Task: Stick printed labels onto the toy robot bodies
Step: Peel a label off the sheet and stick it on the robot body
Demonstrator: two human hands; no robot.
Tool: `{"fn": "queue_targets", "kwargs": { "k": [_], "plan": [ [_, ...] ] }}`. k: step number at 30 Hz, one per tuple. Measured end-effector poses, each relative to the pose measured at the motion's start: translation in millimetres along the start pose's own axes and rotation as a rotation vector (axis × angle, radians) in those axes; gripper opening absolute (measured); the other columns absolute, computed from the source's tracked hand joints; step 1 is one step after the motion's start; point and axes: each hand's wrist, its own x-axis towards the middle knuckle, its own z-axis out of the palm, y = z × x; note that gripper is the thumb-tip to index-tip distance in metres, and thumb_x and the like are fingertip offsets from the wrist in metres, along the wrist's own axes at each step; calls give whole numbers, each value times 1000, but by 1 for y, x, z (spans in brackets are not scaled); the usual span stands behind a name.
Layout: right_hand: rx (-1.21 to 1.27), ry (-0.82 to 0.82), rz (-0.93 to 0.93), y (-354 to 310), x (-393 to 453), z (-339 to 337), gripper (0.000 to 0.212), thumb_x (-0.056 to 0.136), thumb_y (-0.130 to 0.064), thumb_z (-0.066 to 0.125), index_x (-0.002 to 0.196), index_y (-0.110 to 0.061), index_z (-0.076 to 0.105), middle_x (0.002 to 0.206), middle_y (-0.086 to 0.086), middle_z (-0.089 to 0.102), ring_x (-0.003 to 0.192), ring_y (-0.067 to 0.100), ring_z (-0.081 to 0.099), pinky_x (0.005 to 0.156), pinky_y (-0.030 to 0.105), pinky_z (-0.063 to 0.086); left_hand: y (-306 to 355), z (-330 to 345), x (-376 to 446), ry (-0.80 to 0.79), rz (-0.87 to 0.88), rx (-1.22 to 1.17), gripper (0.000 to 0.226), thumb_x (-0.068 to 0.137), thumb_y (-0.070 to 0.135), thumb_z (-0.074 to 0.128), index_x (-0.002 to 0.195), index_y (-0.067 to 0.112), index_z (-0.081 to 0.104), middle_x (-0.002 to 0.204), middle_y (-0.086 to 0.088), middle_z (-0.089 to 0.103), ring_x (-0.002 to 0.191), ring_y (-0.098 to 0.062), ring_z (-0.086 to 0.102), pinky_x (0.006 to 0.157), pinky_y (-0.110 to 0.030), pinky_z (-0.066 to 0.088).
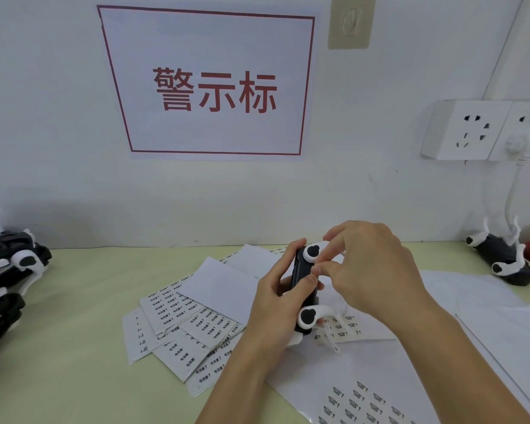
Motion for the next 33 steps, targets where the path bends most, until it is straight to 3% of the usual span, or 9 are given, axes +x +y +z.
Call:
{"fn": "queue_targets", "kwargs": {
  "k": [4,8,13,17,21,23,25,29,33],
  "plan": [
    [14,24,18,-3,1,2,6,76,-38,81,79,-35,76,101,-19,68,87,10,60,56,16,31,-1,-2,1,-12,5,-31,58,69,44,72,123,57,61,94,-7,72,85,-22,65,68,-43,59],
    [53,44,59,0,1,-1,16,66,-39,87,68,-32,73,96,-19,67,82,10,63,56,23,38,0,-2,-1,-37,19,6,56,69,45,71,122,58,61,93,-1,73,81,-13,66,65,-35,57],
    [221,15,92,3,5,2,14,67,-32,89,68,-30,76,91,-21,64,82,4,63,61,22,43,1,-3,0,-40,19,-39,50,81,31,67,124,54,61,92,-3,73,79,-17,64,63,-35,54],
    [531,-30,102,8,6,2,13,76,-26,86,67,-28,77,81,-17,72,75,-9,65,60,5,42,2,-5,1,-45,8,-114,50,82,31,67,128,52,60,94,-12,72,81,-25,64,69,-40,57],
    [696,-64,71,8,5,1,12,83,-27,77,85,-28,65,90,-11,71,83,3,68,64,14,44,2,-5,2,-62,1,-179,48,84,29,64,127,51,61,96,-15,71,76,-28,63,69,-40,58],
    [764,-129,80,7,3,3,21,83,-31,76,97,-29,60,100,-8,69,81,2,68,63,12,46,3,-5,3,-67,4,-211,46,85,28,63,126,50,62,98,-18,69,77,-30,62,67,-40,59],
    [827,-190,94,7,2,7,27,84,-32,76,106,-31,59,105,-7,68,79,-3,68,61,6,45,3,-5,3,-66,8,-236,46,84,26,62,124,49,64,100,-22,67,80,-32,60,67,-41,59],
    [867,-168,125,9,3,12,28,85,-29,76,110,-36,65,114,-8,67,97,0,66,75,14,46,4,-5,2,-79,31,-241,46,86,26,62,127,47,62,99,-20,66,80,-32,60,70,-44,60],
    [902,-172,115,8,0,14,31,83,-21,79,110,-29,67,110,-2,67,80,1,69,63,7,48,1,-4,3,-111,57,-261,45,91,22,58,130,45,60,112,-19,67,93,-32,61,69,-38,59]
  ]
}}
